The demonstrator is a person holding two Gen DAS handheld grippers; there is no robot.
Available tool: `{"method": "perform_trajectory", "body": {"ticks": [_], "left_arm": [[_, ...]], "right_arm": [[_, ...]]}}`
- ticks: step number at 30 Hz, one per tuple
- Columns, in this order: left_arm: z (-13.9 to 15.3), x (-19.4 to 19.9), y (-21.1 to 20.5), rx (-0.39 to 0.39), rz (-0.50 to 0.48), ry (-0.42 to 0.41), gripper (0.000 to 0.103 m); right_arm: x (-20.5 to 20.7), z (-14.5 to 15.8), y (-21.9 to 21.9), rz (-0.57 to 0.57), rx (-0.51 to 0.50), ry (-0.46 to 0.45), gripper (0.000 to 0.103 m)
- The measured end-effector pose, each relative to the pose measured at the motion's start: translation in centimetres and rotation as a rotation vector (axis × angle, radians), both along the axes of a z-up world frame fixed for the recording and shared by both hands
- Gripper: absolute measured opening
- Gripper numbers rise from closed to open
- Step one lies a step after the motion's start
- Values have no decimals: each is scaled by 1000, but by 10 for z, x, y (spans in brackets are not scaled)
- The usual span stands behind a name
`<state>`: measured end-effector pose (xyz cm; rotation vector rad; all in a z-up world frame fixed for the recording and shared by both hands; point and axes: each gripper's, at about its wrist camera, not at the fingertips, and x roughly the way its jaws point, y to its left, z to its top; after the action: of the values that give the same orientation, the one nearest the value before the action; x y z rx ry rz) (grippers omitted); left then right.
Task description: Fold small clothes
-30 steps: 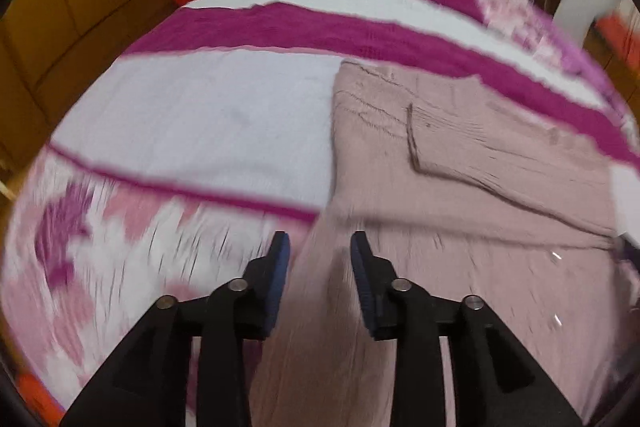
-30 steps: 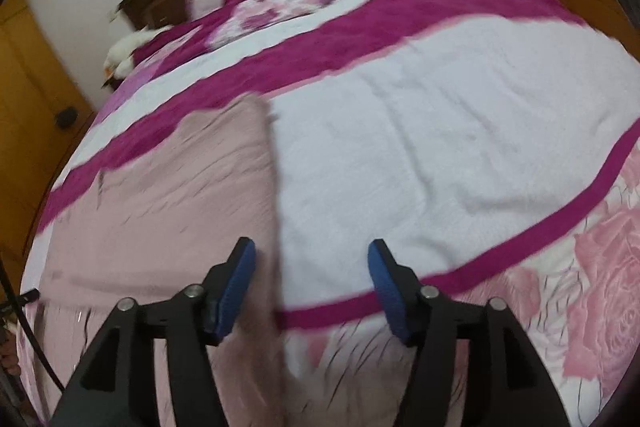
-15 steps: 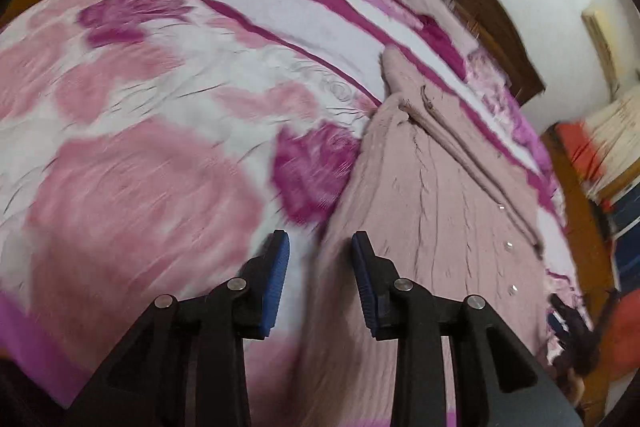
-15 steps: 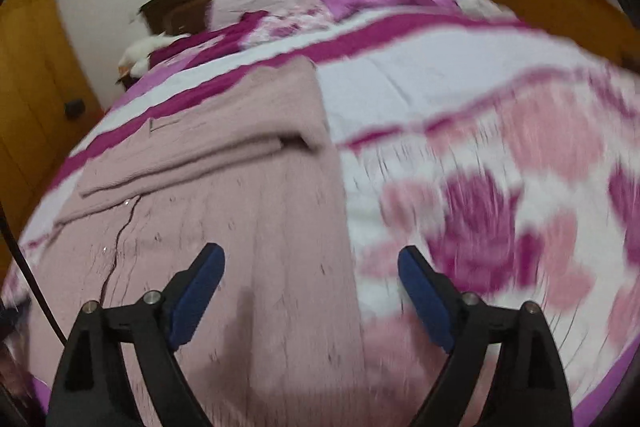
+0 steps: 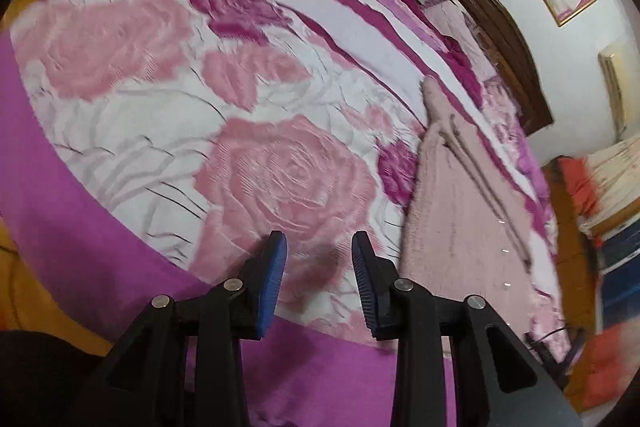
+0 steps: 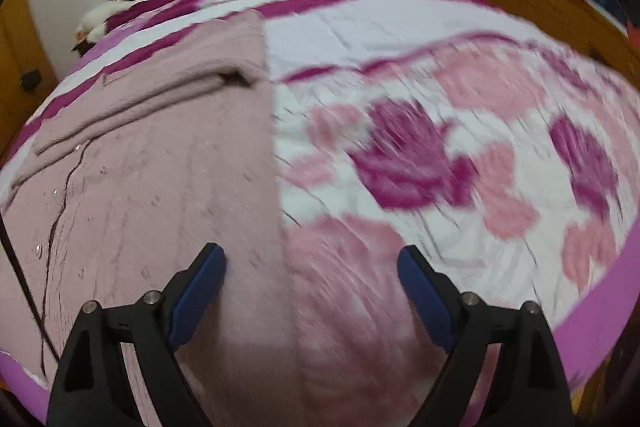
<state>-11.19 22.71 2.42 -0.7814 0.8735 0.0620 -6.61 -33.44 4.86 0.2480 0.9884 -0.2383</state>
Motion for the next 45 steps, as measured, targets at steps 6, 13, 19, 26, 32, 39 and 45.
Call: {"method": "perform_trajectory", "body": {"ticks": [6, 13, 19, 26, 32, 39, 45], "left_arm": [[-2, 5, -52, -112, -235, -37, 22], [-18, 17, -66, -69, -203, 78, 0], [-17, 1, -59, -169, -174, 37, 0], [23, -36, -48, -125, -90, -137, 0], [40, -63, -43, -149, -109, -201, 0], [60, -96, -46, -135, -151, -249, 0], [65, -132, -38, -155, -142, -274, 0]], "right_arm": [[-41, -5, -5, 52, 210, 10, 90], [-43, -22, 1, 127, 339, -61, 49], [-52, -26, -31, 76, 571, -124, 7], [-85, 25, -30, 141, 513, -285, 6], [-101, 56, -35, 169, 478, -331, 6], [-131, 84, -33, 188, 441, -361, 6], [-167, 97, -29, 216, 412, -372, 6]]}}
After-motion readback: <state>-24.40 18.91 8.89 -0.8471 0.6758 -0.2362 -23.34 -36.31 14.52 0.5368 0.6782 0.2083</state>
